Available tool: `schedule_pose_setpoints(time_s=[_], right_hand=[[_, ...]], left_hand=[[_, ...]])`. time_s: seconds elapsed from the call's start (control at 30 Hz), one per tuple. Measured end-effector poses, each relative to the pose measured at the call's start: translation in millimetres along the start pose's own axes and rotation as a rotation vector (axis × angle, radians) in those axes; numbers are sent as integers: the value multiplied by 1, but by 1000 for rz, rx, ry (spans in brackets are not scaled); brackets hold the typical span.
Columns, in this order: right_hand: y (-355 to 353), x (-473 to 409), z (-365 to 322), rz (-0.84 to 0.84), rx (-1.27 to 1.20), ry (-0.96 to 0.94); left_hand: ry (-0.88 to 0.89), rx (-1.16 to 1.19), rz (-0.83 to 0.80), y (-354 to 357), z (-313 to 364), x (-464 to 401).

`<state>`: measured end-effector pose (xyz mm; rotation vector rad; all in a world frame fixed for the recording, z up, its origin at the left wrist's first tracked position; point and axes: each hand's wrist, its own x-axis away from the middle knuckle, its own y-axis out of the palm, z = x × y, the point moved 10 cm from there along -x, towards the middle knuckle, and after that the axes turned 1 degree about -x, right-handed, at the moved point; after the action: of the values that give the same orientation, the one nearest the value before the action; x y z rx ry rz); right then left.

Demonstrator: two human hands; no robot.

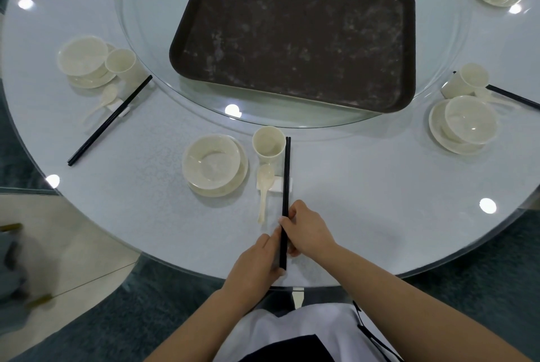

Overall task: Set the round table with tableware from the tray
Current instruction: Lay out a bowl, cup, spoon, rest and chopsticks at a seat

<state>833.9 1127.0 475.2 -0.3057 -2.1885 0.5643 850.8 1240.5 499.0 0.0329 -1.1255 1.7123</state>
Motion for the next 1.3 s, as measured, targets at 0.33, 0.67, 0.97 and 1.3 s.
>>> schedule_pose_setpoints(time_s=[0.33,0.67,0.97,1.3], right_hand=[[0,0,3,2,-29,9],[-27,2,2,85,-121,22],[-79,-17,-80,211,-266,-159],[-80,-39,-109,198,-189,-148]], left_hand=[[19,25,24,0,1,2],[66,111,121,-20,4,20],[-274,432,686,-120,-55,29],[-563,638,767,-148,-129,29]])
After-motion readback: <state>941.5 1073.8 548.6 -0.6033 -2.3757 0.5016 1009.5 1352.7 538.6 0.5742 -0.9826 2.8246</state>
